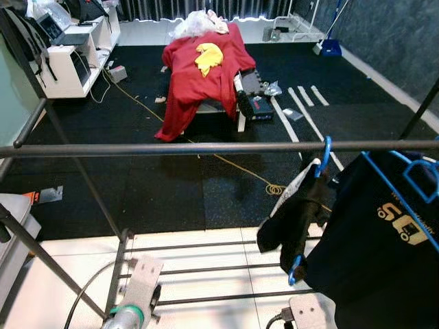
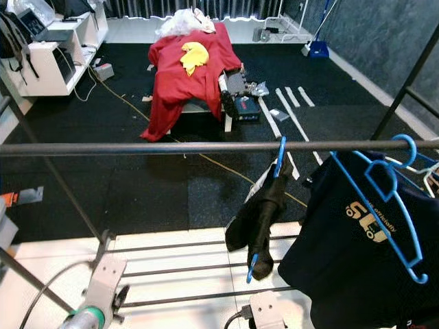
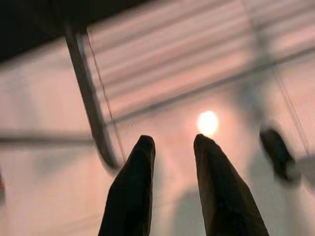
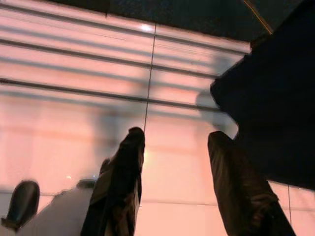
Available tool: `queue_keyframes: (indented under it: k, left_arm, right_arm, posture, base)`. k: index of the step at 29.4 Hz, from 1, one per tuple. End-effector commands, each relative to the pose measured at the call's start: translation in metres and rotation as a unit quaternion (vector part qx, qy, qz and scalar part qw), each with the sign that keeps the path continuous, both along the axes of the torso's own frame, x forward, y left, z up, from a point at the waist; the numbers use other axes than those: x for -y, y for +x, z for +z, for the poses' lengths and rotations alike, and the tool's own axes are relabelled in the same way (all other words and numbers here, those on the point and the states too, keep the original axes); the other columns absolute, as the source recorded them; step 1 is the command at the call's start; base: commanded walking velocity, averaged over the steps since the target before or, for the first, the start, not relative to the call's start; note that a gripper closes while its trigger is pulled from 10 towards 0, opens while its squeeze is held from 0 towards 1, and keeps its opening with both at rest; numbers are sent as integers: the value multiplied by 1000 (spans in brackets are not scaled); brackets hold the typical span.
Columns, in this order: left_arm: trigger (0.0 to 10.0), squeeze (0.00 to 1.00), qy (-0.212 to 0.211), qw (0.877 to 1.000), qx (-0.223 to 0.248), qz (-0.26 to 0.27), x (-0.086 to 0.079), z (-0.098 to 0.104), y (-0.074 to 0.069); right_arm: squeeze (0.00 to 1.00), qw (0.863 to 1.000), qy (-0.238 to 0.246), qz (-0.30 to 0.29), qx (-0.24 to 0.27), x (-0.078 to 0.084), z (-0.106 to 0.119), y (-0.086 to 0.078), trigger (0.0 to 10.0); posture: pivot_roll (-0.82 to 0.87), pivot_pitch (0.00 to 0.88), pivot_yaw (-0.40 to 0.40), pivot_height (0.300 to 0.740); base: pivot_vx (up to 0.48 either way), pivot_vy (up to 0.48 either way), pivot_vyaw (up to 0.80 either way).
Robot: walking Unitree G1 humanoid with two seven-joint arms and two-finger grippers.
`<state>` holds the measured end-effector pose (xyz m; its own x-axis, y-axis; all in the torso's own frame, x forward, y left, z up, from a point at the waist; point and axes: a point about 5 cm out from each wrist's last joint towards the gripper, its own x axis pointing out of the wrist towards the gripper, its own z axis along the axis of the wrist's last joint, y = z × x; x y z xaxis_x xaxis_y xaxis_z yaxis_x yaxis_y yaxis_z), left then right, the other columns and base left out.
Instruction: Hang hanger
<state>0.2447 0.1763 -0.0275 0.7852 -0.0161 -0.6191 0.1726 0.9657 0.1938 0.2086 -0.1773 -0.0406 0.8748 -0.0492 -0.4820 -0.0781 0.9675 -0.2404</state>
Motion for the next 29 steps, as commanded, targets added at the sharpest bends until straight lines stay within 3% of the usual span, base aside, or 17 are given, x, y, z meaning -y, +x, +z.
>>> queue_keyframes:
  k: [1,3,4,6,7,9,12,14,17,21,29]
  left_arm:
    - [10000,0,23,996,-81,4,-10,-29,-33]
    - [10000,0,31,995,-97,-2,-14,-34,-40]
    - [10000,0,62,992,-106,-36,-19,-38,-48]
    - [10000,0,82,983,-140,-90,-27,-48,-68]
    - [10000,0,82,983,-140,-90,-27,-48,-68]
    - [10000,0,48,981,-162,-95,-31,-56,-84]
    - [10000,0,13,985,-159,-60,-31,-58,-88]
    - [10000,0,7,987,-152,-47,-32,-57,-87]
    - [10000,0,18,991,-125,-31,-29,-54,-77]
    - [10000,0,43,993,-103,-47,-25,-49,-64]
    - [10000,0,51,992,-100,-50,-27,-48,-61]
  right_arm:
    - [0,998,-13,-25,-54,10,-18,-17,10000]
    - [0,997,-17,-32,-66,13,-21,-19,10000]
    - [0,996,-17,-31,-83,14,-25,-23,10000]
    - [0,991,-3,8,-132,8,-37,-36,10000]
    - [0,991,-3,8,-132,8,-37,-36,10000]
    - [0,986,-3,42,-159,5,-44,-48,10000]
    - [0,987,-20,33,-155,12,-44,-51,10000]
    - [0,988,-30,14,-148,17,-43,-50,10000]
    - [0,992,-36,-33,-115,29,-34,-34,10000]
    - [0,997,-19,3,-69,11,-21,-5,10000]
    - [0,998,-3,29,-57,-3,-19,0,10000]
  posture:
    - [-241,104,38,740]
    - [-241,104,38,740]
    - [-240,100,33,740]
    - [-234,92,20,740]
    - [-234,92,20,740]
    - [-218,91,8,740]
    - [-203,90,3,740]
    - [-194,88,1,740]
    - [-182,84,-6,740]
    - [-192,81,-6,740]
    - [-186,87,-10,740]
  base:
    - [0,0,0]
    - [0,0,0]
    - [0,0,0]
    - [0,0,0]
    - [0,0,0]
    - [0,0,0]
    - [0,0,0]
    - [0,0,0]
    - [0,0,0]
    - [0,0,0]
    - [0,0,0]
